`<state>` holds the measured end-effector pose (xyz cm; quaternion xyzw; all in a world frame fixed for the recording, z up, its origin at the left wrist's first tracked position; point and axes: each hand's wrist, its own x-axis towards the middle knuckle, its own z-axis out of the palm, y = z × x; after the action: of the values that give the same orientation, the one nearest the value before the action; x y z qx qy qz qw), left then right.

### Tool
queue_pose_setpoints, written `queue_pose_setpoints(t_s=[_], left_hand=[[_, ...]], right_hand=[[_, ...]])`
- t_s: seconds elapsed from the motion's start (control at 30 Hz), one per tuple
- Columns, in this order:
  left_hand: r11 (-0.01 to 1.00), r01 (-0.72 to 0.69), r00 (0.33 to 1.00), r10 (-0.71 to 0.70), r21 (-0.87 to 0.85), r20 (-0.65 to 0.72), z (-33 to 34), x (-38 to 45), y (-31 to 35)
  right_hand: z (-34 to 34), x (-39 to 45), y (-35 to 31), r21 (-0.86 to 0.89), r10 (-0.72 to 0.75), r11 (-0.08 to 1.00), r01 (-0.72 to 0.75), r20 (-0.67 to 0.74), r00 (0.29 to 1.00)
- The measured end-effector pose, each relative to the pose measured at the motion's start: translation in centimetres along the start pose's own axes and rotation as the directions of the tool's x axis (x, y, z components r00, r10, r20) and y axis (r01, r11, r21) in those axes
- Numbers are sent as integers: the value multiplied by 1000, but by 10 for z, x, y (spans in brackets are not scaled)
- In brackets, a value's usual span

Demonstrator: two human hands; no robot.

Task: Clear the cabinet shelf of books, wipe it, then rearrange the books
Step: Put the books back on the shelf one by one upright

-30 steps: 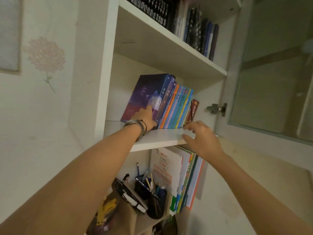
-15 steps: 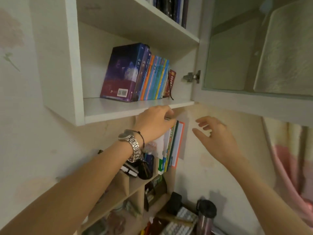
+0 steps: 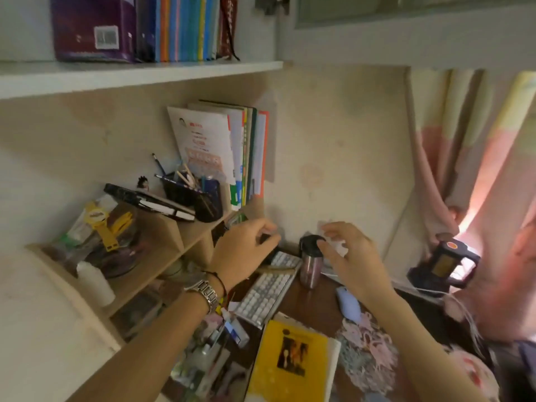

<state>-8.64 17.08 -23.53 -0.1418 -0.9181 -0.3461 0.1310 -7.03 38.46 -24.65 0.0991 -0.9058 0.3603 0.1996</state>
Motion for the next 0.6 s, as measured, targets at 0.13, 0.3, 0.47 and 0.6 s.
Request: queue_pose_setpoints(t_s=[0.13, 0.3, 0.47, 0.6], left_hand=[[996, 78, 993, -73, -46, 93, 44, -26, -23], [973, 223, 959, -208, -59, 190, 103, -64, -61], [927, 365, 900, -328, -83, 288, 155, -110, -96], [871, 482, 845, -435, -92, 311, 182, -141, -116]], right_hand=[[25, -41, 37, -4, 131, 991, -131, 62, 990], [64, -96, 74, 53, 342, 935, -351, 132, 931], [101, -149, 108, 64, 482, 860, -506, 221, 848], [127, -180, 127, 63, 612, 754, -654, 293, 735]])
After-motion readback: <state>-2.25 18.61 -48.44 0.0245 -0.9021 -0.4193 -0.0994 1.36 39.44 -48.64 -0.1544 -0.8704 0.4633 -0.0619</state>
